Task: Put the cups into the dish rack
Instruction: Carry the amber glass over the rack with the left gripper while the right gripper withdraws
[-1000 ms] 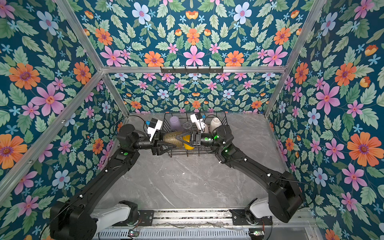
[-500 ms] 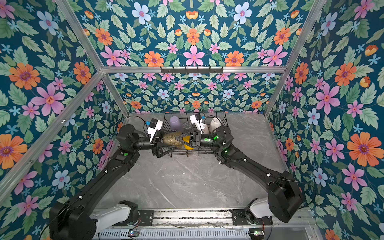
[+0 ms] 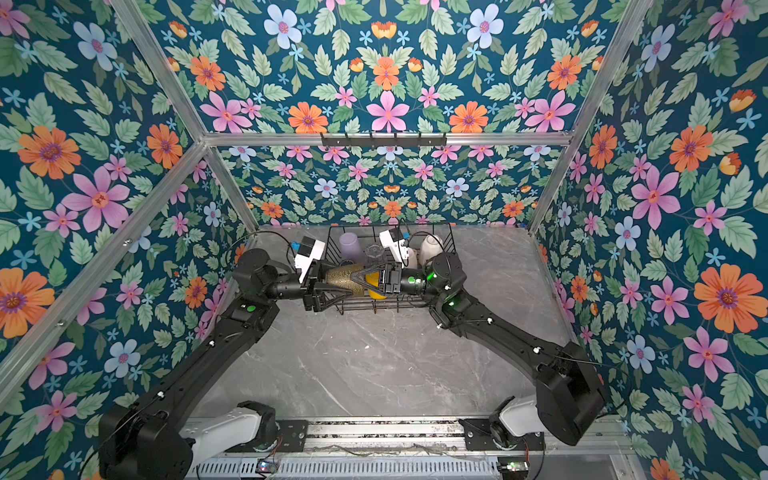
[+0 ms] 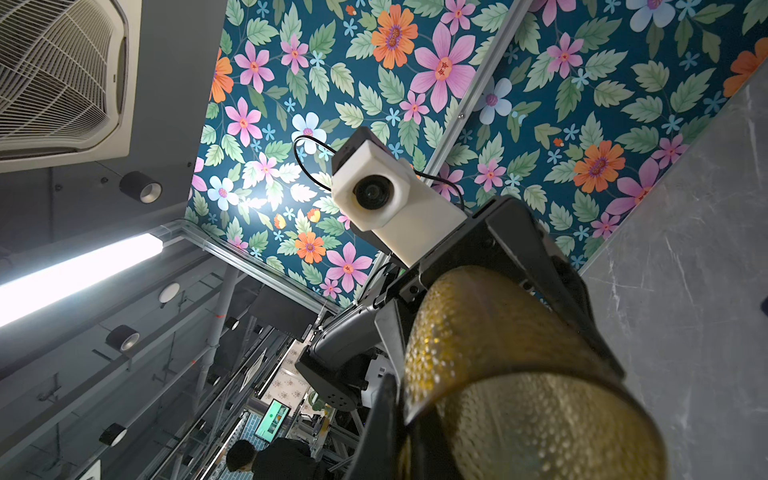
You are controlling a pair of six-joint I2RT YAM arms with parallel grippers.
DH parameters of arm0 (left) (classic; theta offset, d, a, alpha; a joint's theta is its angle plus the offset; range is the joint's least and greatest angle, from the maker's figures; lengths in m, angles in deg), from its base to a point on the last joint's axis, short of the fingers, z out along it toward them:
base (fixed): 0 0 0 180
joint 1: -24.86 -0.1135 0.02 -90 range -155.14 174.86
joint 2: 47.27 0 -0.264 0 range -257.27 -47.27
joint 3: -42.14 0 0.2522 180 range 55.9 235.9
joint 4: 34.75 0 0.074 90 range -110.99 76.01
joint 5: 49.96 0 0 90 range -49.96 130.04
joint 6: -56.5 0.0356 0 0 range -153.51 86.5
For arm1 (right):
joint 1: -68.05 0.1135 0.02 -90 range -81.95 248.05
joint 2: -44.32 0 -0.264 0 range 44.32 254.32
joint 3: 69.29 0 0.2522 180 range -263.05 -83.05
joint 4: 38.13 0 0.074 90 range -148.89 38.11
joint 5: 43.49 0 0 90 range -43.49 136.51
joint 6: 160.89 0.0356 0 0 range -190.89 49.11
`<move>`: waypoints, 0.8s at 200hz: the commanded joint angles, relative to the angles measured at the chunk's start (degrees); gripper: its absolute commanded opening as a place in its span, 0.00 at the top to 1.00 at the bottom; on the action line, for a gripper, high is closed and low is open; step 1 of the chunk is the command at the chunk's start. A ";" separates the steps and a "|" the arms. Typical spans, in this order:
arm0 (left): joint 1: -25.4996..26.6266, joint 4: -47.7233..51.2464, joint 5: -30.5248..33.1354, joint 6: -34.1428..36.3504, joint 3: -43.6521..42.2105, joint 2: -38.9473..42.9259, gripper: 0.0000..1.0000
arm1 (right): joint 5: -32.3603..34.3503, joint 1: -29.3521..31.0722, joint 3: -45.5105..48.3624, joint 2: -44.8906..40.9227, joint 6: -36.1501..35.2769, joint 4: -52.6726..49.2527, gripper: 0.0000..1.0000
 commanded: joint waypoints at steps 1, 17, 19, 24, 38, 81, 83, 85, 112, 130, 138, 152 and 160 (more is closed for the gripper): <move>-0.04 -2.00 -0.19 0.98 0.35 0.01 0.45 | 0.73 0.02 -0.03 -0.09 0.63 1.92 1.00; -0.04 -1.96 0.03 1.04 0.43 -0.03 0.53 | 1.07 0.07 -0.08 -0.33 0.00 0.60 1.00; -0.06 -1.96 0.10 1.06 0.43 0.00 0.55 | 1.08 0.08 -0.19 -0.35 -0.11 0.38 1.00; -0.06 -1.89 0.29 1.09 0.48 0.08 0.58 | 1.13 0.07 -0.20 -0.51 -0.46 -0.26 1.00; -0.04 -0.99 0.92 1.89 0.67 0.21 0.69 | 1.30 0.03 -0.26 -1.08 -1.46 -1.71 0.94; -0.04 2.35 2.47 4.45 1.41 0.71 0.80 | 1.78 0.06 -0.67 -2.81 -3.88 -5.87 0.72; -0.04 2.40 2.49 4.48 1.42 0.72 0.80 | 1.77 0.07 -0.71 -2.93 -4.00 -6.21 0.70; -0.04 2.47 2.50 4.38 1.41 0.67 0.80 | 1.78 0.01 -0.69 -3.09 -4.23 -6.49 0.68; -0.05 4.07 3.13 5.59 1.83 0.65 0.82 | 2.73 -0.63 -1.51 -6.39 -9.62 -16.28 0.49; -0.04 4.59 3.44 6.00 1.93 0.62 0.82 | 7.59 -1.19 -1.99 -10.74 -16.89 -28.69 0.33; -0.06 4.70 3.62 6.03 1.93 0.59 0.83 | 11.48 -1.25 -2.39 -13.21 -21.05 -35.17 0.27; -0.06 5.11 3.71 6.24 2.10 0.56 0.83 | 20.48 -1.28 -2.88 -17.22 -27.16 -46.74 0.18; -0.04 5.49 3.84 6.44 2.28 0.46 0.83 | 25.03 -1.31 -2.68 -19.22 -29.21 -51.05 0.13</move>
